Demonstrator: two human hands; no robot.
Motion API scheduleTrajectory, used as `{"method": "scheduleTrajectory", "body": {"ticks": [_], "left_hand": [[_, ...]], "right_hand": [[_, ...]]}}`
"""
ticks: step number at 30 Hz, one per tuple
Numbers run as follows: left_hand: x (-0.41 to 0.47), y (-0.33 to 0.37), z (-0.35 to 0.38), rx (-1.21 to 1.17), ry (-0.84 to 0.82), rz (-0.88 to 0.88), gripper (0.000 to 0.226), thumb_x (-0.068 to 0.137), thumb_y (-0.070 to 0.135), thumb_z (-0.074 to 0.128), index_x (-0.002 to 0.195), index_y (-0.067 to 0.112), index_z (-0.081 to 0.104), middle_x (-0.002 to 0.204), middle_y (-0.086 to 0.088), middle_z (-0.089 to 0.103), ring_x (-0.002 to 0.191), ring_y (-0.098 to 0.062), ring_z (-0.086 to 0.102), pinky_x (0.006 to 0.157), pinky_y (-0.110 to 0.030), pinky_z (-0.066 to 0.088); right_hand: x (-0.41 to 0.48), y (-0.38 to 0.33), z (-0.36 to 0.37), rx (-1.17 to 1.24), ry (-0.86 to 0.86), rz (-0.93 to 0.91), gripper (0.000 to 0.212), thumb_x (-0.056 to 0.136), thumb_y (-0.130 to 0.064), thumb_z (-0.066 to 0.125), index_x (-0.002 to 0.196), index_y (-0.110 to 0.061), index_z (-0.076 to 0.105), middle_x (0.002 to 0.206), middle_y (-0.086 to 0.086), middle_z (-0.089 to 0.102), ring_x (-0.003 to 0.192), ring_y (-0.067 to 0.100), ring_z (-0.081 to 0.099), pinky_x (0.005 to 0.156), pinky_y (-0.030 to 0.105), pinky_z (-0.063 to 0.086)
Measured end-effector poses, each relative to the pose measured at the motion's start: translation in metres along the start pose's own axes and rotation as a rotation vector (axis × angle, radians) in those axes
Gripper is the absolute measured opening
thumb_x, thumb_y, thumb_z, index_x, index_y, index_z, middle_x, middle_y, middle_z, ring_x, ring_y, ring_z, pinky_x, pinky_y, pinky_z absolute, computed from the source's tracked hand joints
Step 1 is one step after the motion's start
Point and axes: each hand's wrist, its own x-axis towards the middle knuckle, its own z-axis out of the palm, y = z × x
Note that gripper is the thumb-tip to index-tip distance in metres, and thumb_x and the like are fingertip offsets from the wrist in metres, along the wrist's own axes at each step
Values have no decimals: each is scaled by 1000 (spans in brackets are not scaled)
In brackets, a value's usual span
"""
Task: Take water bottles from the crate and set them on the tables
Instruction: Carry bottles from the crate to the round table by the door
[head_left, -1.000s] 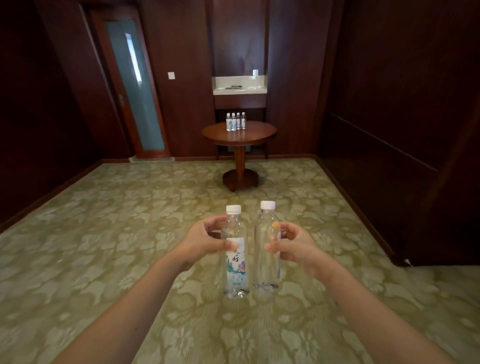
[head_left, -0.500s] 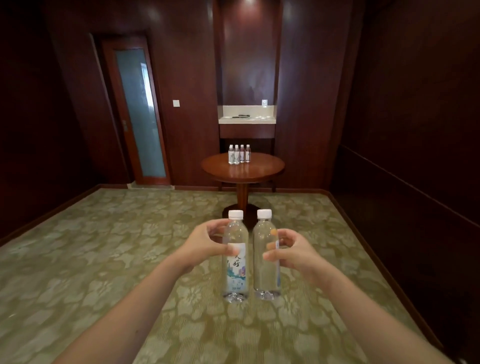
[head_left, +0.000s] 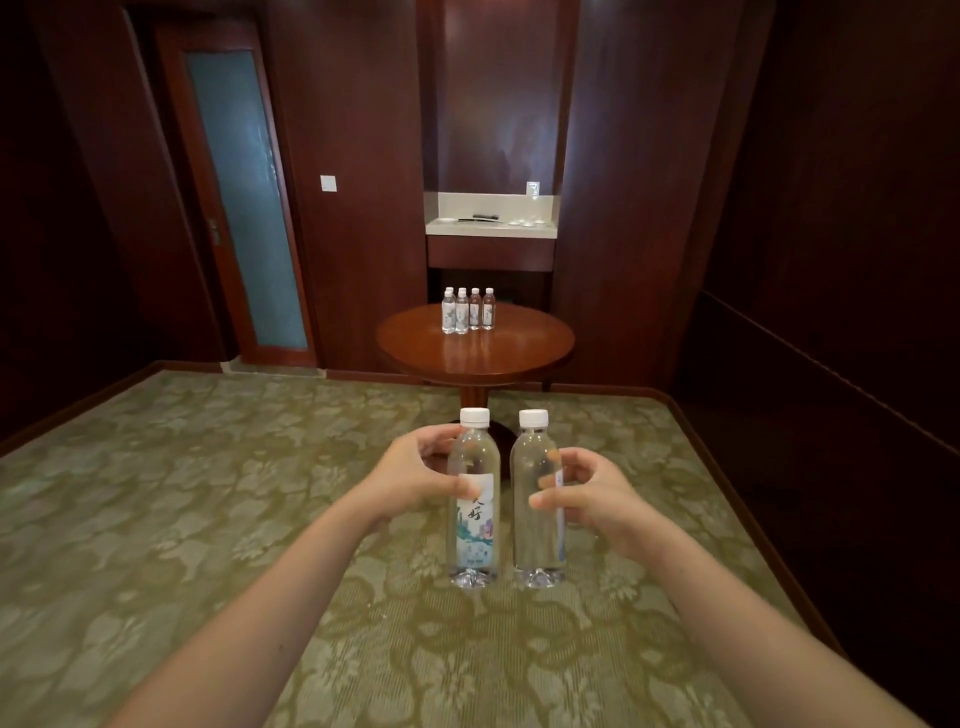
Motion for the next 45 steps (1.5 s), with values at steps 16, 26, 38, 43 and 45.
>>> {"method": "scheduleTrajectory", "body": {"ticks": [16, 26, 38, 43, 45], "left_hand": [[370, -47, -54, -10, 3, -9, 62, 66, -5, 86, 103, 37, 60, 102, 17, 72, 98, -7, 69, 81, -20, 55], [610, -70, -75, -24, 61, -26, 68, 61, -4, 88, 110, 32, 59, 118, 8, 68, 99, -7, 71, 84, -24, 55], [816, -115, -91, -17, 86, -79, 71, 59, -4, 89, 118, 23, 59, 116, 5, 69, 97, -12, 71, 78, -22, 56], [919, -152, -110, 24, 81, -82, 76, 58, -2, 91, 124, 19, 58, 114, 3, 70, 101, -16, 70, 82, -24, 57], [961, -169, -120, 47, 80, -88, 78, 58, -2, 91, 124, 19, 57, 115, 6, 68, 102, -17, 68, 83, -25, 57]], "right_hand": [[382, -18, -51, 80, 20, 0, 56, 63, 1, 88, 109, -20, 65, 105, 8, 73, 103, 24, 70, 90, 42, 58], [628, -37, -102, 78, -70, -6, 80, 35, -21, 93, 111, -19, 66, 110, 9, 72, 106, 28, 69, 91, 50, 57], [834, -39, -136, 2, -74, 11, 57, 60, 0, 89, 108, -18, 65, 103, 7, 71, 105, 28, 69, 89, 47, 58], [939, -25, -137, -32, -33, 23, 58, 57, -2, 90, 106, -20, 65, 102, 4, 71, 102, 26, 68, 90, 42, 57], [984, -18, -134, -46, -8, 37, 61, 56, -5, 92, 108, -21, 64, 105, 4, 71, 103, 27, 68, 92, 44, 56]]}}
